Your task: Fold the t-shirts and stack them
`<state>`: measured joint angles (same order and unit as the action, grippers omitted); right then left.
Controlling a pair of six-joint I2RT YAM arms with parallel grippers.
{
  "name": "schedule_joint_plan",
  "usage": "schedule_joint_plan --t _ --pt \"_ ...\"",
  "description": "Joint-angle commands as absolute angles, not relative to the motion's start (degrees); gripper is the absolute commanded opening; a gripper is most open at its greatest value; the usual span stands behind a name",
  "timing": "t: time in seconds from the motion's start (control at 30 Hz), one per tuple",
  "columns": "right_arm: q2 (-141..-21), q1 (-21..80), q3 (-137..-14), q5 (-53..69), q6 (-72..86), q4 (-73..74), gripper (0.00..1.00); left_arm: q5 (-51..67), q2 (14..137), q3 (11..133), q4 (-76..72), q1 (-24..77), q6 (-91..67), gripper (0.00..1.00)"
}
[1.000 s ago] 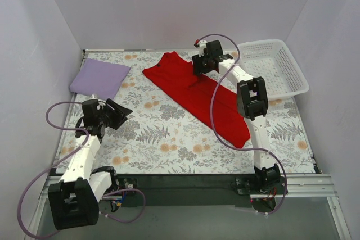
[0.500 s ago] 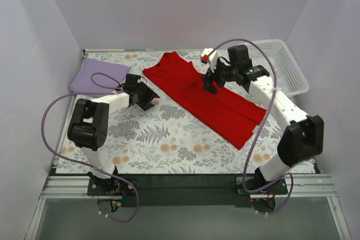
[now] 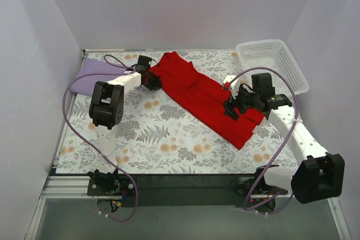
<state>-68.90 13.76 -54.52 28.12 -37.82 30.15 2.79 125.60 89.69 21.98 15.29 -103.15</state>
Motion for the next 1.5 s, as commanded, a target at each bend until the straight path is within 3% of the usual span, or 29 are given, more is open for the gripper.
schedule_joint_plan --t 0.0,0.07,0.2,0.37,0.47,0.5,0.53,0.67,0.8,0.97,1.1,1.2,1.23,1.3,1.47 --pt "-66.6 13.2 -54.3 30.5 -39.5 29.1 0.83 -1.2 129.6 90.3 31.2 15.2 -97.5 0.07" --pt "-66.4 13.1 -54.6 30.7 -40.7 29.8 0.83 -1.1 128.7 89.6 31.0 14.7 -95.3 0.01" --pt "-67.5 13.0 -55.9 31.6 -46.2 36.6 0.82 -0.1 126.7 88.2 30.4 10.4 -88.3 0.0" --pt "-66.8 13.3 -53.1 33.4 -64.2 44.2 0.82 11.9 126.7 91.0 30.6 5.1 -75.9 0.0" --pt "-66.2 16.6 -48.7 31.8 -67.8 44.1 0.81 21.3 125.5 91.9 29.1 3.6 -70.9 0.13" --pt "-66.4 18.8 -47.6 30.3 -65.7 43.5 0.8 23.0 123.5 91.9 27.8 3.6 -70.0 0.37" --pt "-66.9 24.6 -45.4 28.2 -62.4 41.8 0.79 25.3 122.1 91.3 26.8 3.6 -69.5 0.43" --pt "-69.2 38.7 -39.0 7.2 -48.3 25.1 0.78 32.2 111.6 86.1 20.9 3.7 -68.7 0.52" --pt "-72.8 41.3 -38.9 1.3 -40.8 20.2 0.77 25.7 96.8 78.3 17.6 3.6 -64.5 0.54" --pt "-78.3 43.5 -37.4 -1.8 -38.1 18.9 0.72 10.8 73.2 61.6 12.5 1.9 -66.4 0.98" --pt "-80.3 44.1 -36.9 -2.3 -37.7 18.7 0.59 12.6 61.2 51.3 11.2 0.5 -67.3 0.98" --pt "-80.3 44.6 -37.3 -0.5 -37.8 20.3 0.38 19.3 53.6 45.9 11.7 0.5 -67.2 0.9" --pt "-80.2 45.0 -37.4 0.1 -37.9 21.9 0.19 22.7 52.0 44.2 11.7 0.5 -67.5 0.89" --pt "-79.9 46.7 -37.8 4.8 -38.4 23.3 0.03 26.3 47.1 40.1 11.0 0.5 -68.0 0.87" --pt "-81.4 54.5 -41.1 15.0 -40.2 28.5 0.01 36.3 42.6 34.3 10.0 0.5 -70.0 0.83"
